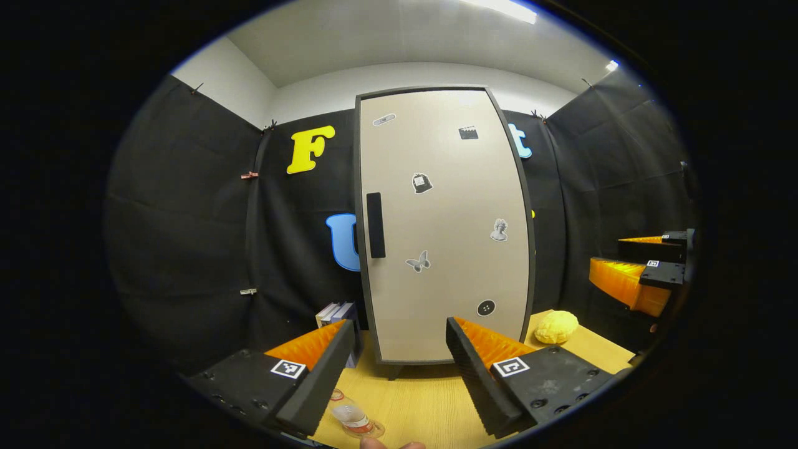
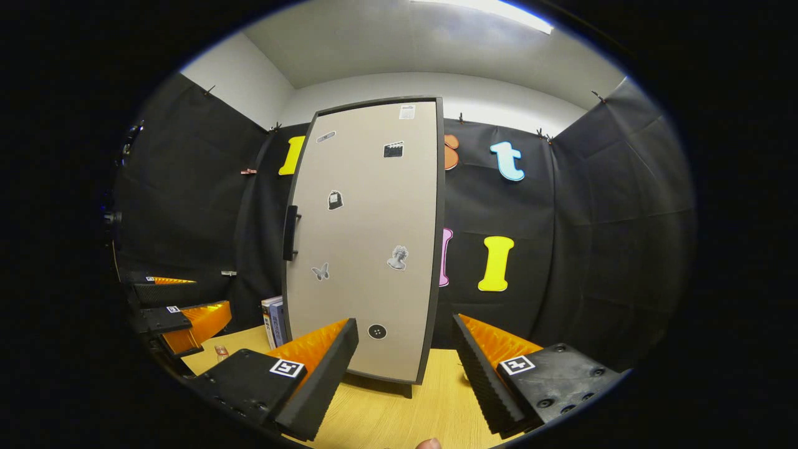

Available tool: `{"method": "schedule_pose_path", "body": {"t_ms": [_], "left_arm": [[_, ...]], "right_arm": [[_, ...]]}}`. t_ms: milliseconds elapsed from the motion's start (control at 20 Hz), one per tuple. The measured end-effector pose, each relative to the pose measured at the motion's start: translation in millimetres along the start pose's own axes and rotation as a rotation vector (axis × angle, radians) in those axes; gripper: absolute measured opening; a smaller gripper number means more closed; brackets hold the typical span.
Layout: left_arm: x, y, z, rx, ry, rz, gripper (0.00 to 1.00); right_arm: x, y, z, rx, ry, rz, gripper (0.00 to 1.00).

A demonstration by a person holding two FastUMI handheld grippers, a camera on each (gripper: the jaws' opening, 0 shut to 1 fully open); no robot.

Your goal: Open the cabinet door with the right hand, grasp the bottle in the cabinet with the left hand and place it on the coaster, then close the cabinet door with the right hand.

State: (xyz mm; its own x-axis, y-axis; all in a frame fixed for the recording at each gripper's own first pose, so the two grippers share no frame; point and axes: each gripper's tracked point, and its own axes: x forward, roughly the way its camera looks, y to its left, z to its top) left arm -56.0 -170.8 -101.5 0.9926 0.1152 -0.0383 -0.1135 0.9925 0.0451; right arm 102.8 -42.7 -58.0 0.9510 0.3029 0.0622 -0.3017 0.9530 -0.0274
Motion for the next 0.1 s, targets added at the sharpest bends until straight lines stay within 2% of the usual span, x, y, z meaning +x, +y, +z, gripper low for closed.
{"method": "schedule_pose_path", "body": {"t_ms": [100], "left_arm": [[-0.4,-0.1,0.2,-0.001,0.0,-0.001,0.93]], "right_arm": [[-0.6,0.3,-0.3,-0.001,0.0,0.0,0.98]]}}
